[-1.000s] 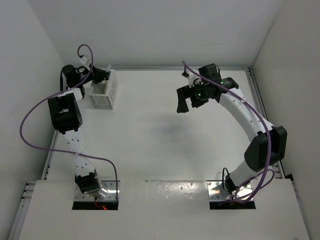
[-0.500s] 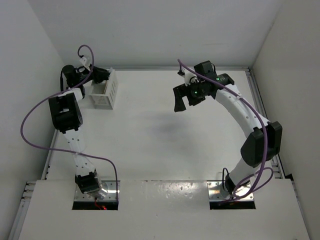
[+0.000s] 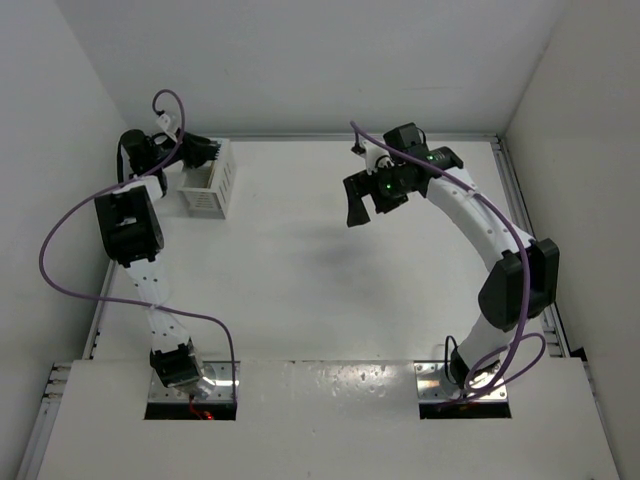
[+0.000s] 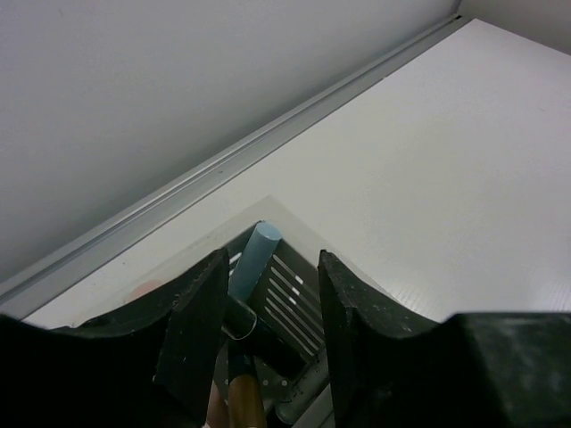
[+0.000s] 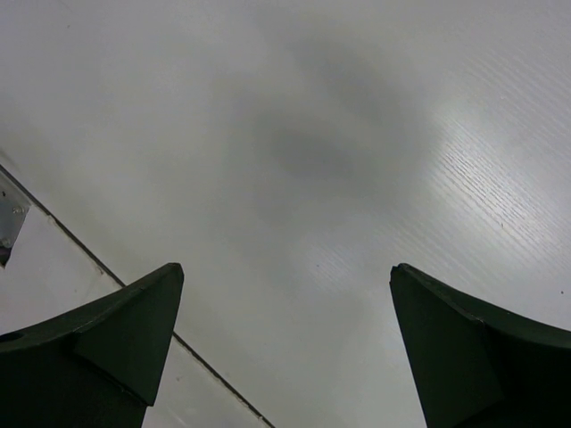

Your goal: Organize the makeup

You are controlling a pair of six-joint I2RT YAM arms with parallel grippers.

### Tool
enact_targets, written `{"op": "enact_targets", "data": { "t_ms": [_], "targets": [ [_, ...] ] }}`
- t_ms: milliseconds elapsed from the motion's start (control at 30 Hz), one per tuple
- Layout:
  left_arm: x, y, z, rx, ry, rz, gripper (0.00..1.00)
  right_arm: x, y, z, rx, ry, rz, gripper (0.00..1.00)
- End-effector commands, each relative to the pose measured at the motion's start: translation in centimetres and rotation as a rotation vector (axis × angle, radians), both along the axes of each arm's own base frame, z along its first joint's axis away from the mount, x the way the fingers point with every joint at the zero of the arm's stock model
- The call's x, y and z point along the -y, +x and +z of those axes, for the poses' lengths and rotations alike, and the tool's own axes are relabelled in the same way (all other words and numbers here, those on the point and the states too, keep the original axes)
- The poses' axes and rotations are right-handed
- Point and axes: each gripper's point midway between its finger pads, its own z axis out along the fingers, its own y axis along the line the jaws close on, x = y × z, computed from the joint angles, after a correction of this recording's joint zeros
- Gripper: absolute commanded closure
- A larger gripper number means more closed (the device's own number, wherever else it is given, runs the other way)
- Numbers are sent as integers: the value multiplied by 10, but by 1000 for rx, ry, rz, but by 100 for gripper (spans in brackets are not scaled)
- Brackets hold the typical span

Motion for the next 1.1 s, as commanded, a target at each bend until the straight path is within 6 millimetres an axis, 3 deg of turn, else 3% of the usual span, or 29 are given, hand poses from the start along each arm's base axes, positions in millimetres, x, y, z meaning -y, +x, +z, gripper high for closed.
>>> {"op": "enact_targets", "data": {
  "t_ms": [0,67,233,333,433,500,533,567,600,633,667,700,733,800,900,1033,1067],
  "targets": [
    [-9,1,41,67,19,2,49,-7,7,18,58,23,19,0],
    [-11,4,71,106,38,13,48,-8,7,18,60,26,25,0],
    [-16,4,119,105,52,73,48,-10,10,20,81,41,23,0],
    [-32,-2,150,110,56,152,46,-1,11,18,103,9,-15,0],
    [-74,-11,177,48,32,335,44,20,9,18,116,-30,-79,0],
    [-99,-23,175,-44,21,445,41,36,7,11,91,-48,-142,0],
    [-129,-30,171,-83,25,561,41,45,6,14,97,-52,-185,0],
    [-138,-43,182,-90,36,616,41,66,1,1,60,-69,-256,0],
    [-149,-53,179,-120,46,667,41,78,2,-1,65,-88,-310,0],
    [-164,-69,152,-210,64,721,41,88,2,5,93,-87,-353,0],
    [-175,-80,144,-242,85,781,41,112,-6,-10,66,-116,-431,0],
    [-170,-95,154,-234,109,796,41,126,-5,-6,91,-128,-529,0],
    [-172,-113,122,-308,149,800,40,143,-2,-7,117,-159,-587,0],
    [-161,-142,94,-370,219,792,32,174,-11,-18,149,-255,-701,0],
    [-155,-167,65,-439,250,816,30,189,-19,-25,142,-312,-724,0],
    [-147,-198,21,-569,249,848,26,187,-21,-28,111,-310,-722,0],
    [-144,-203,20,-569,248,848,26,186,-20,-28,105,-302,-729,0]
  ]
}}
